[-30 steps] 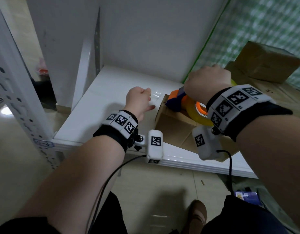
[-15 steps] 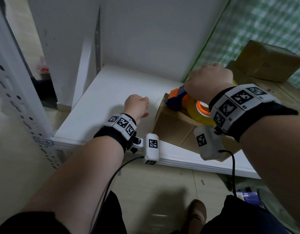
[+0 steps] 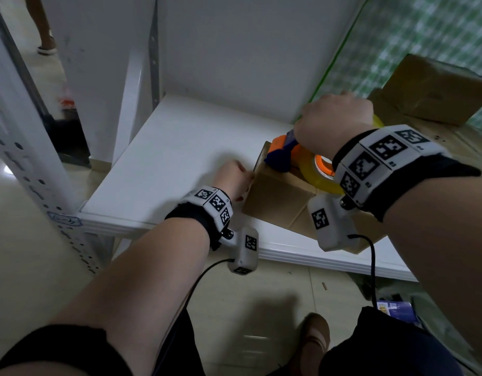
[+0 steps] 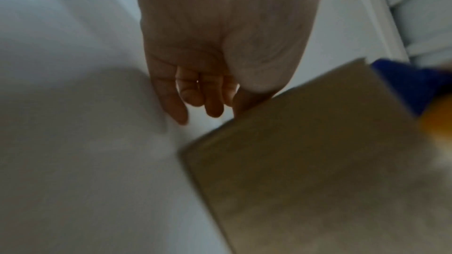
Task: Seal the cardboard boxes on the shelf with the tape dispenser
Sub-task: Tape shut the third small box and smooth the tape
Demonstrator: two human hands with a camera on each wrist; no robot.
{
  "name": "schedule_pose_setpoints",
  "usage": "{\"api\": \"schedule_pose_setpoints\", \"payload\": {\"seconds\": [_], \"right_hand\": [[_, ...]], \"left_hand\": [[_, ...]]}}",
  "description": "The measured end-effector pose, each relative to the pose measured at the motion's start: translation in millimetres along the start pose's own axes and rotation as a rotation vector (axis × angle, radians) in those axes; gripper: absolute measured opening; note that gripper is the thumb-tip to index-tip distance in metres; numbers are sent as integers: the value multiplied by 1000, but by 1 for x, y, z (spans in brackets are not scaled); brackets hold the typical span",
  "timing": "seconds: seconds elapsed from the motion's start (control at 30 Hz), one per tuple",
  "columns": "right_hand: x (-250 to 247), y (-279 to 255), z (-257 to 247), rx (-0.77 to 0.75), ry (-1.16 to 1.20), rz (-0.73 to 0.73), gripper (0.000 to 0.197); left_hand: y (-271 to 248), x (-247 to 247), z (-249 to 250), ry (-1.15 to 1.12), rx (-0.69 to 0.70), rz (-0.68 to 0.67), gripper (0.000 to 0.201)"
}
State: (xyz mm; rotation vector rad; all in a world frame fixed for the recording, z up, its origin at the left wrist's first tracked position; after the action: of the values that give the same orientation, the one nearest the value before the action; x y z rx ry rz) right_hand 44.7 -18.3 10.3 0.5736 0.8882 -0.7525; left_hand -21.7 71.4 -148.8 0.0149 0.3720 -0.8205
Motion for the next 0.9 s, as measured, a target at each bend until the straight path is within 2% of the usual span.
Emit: {"api": "schedule_pose_setpoints", "payload": {"seconds": [0.07,0.13,0.2,0.27,0.33,0.43,0.53,0.67,0.77,0.8,0.9], "right_hand": [[1,1,-1,0,-1,1,36],[1,2,0,4,-7,7,36],[1,2,0,1,-9,3,36],[0,2,0,-2,-15,9,36],[1,3,0,-1,-20,21,36],[1,2,-2,0,-29,23,38],[1,2,-2,-3,-31,33,39],[2,1,-3,-2,-33,41,38],[2,1,-2,4,-13,38,37],[1,0,-2,2,-4,40,37],[2,0,3,-4,53,64,37]], "left_hand": [[0,-2,-8,191,8,2,17],[1,-4,-8,158,40,4,16],[1,-6,0,-44,92,22,14],[-1,-9,14,-331,84,21,16],[-6,-9,24,-541,50,-69,19],[-13,-5,26,-669,35,-255,25],[-21,-1,23,-638,29,-339,26],[-30,4,21,-541,19,-371,19],[-32,5,17,-403,12,-422,43],[-32,5,17,-367,9,-433,41],[-30,2,23,-247,-35,-417,17]]}}
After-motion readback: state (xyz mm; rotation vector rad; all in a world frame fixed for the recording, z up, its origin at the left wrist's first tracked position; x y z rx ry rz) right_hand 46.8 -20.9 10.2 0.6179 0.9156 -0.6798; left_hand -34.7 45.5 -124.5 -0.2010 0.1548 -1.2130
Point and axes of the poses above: each hand's wrist, its own y-axis towards the middle knuckle, its own x-axis out of the palm, z = x × y, the point moved 2 cm from there along y, towards the middle knuckle, and after that the axes turned 4 degrees about x, right-handed, at the moved point
